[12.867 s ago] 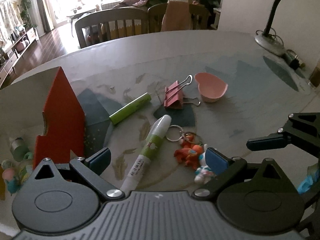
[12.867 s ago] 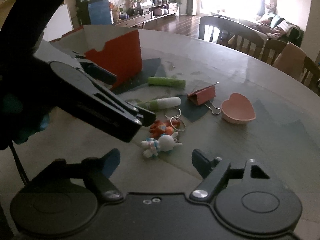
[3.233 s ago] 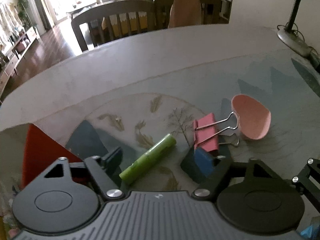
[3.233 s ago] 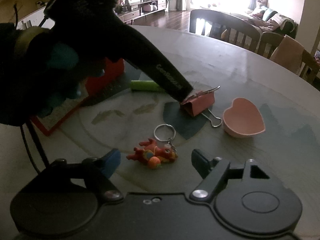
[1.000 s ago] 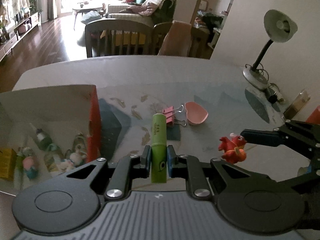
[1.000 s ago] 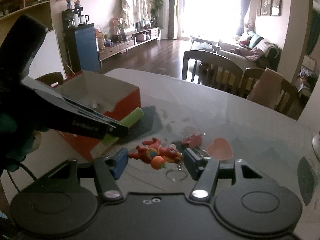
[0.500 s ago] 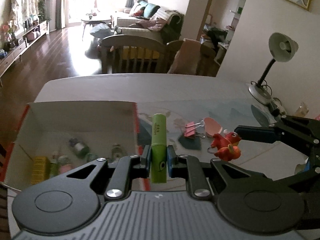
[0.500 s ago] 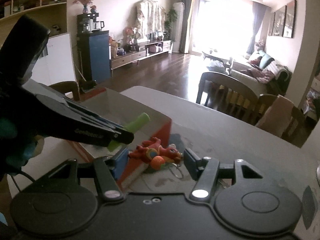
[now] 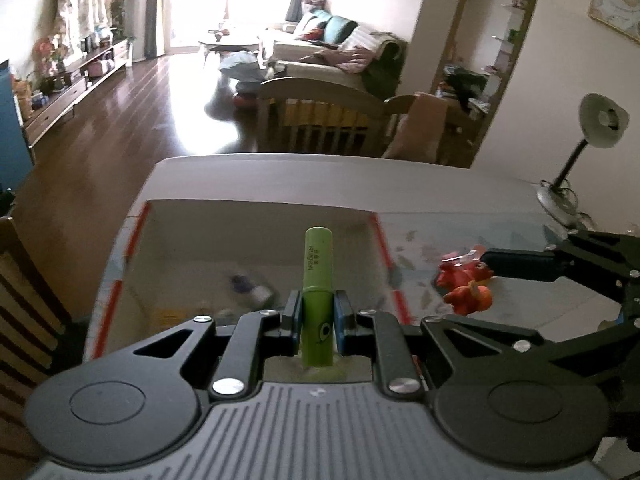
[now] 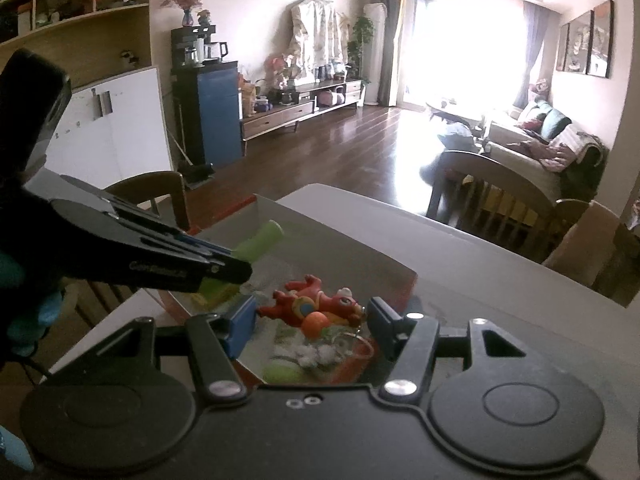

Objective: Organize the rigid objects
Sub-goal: 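Carry the highlighter and orange keychain over the cardboard box with both grippers, then open both grippers to drop the highlighter and keychain into the box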

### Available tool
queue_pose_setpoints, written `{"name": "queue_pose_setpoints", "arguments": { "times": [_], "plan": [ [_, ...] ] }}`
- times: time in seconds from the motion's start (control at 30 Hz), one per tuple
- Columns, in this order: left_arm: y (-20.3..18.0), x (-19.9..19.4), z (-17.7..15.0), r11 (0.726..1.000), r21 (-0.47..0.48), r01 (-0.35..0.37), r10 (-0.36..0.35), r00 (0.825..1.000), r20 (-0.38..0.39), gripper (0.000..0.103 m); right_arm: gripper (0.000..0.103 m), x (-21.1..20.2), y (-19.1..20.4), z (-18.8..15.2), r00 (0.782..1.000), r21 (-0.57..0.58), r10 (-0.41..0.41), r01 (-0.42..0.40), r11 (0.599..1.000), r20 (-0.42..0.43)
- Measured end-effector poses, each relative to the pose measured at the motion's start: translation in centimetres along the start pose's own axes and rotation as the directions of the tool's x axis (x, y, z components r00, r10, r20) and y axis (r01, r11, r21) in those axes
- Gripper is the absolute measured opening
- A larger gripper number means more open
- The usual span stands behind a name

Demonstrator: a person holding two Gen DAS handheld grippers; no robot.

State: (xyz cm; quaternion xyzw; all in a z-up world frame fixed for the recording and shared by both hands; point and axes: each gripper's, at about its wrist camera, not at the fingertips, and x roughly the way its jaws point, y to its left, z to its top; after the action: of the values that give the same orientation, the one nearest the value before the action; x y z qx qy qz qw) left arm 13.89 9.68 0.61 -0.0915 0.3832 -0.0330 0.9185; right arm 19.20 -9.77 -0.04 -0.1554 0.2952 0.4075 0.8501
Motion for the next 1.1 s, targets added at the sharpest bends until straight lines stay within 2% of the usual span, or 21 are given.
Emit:
{"name": "queue_pose_setpoints", "arguments": {
  "times": [0.27, 0.43, 0.73, 1.1],
  "plan": [
    [4.6, 1.5, -0.1, 0.998, -0.015, -0.061, 0.06, 0.998, -0.035, 0.016, 0.06, 4.2, 2.1, 1.1, 0.999, -0.022, 0.007, -0.008, 1.0, -0.042],
    [6.8, 3.8, -0.1, 0.997, -0.021, -0.074, 0.072, 0.995, -0.074, 0.016, 0.06, 7.0, 2.7, 0.8, 0.996, -0.033, -0.007, 0.004, 0.999, -0.089],
    [8.3, 8.6, -0.6, 0.996, 0.016, -0.093, 0.094, 0.982, -0.164, 0.016, 0.06, 12.7, 2.5, -1.0, 0.977, -0.034, -0.042, 0.035, 0.999, -0.207],
    [8.7, 12.5, -1.4, 0.993, 0.063, -0.104, 0.116, 0.964, -0.241, 0.016, 0.06, 15.3, 3.1, -2.3, 0.958, -0.052, -0.029, 0.015, 0.999, -0.285]
  ]
}}
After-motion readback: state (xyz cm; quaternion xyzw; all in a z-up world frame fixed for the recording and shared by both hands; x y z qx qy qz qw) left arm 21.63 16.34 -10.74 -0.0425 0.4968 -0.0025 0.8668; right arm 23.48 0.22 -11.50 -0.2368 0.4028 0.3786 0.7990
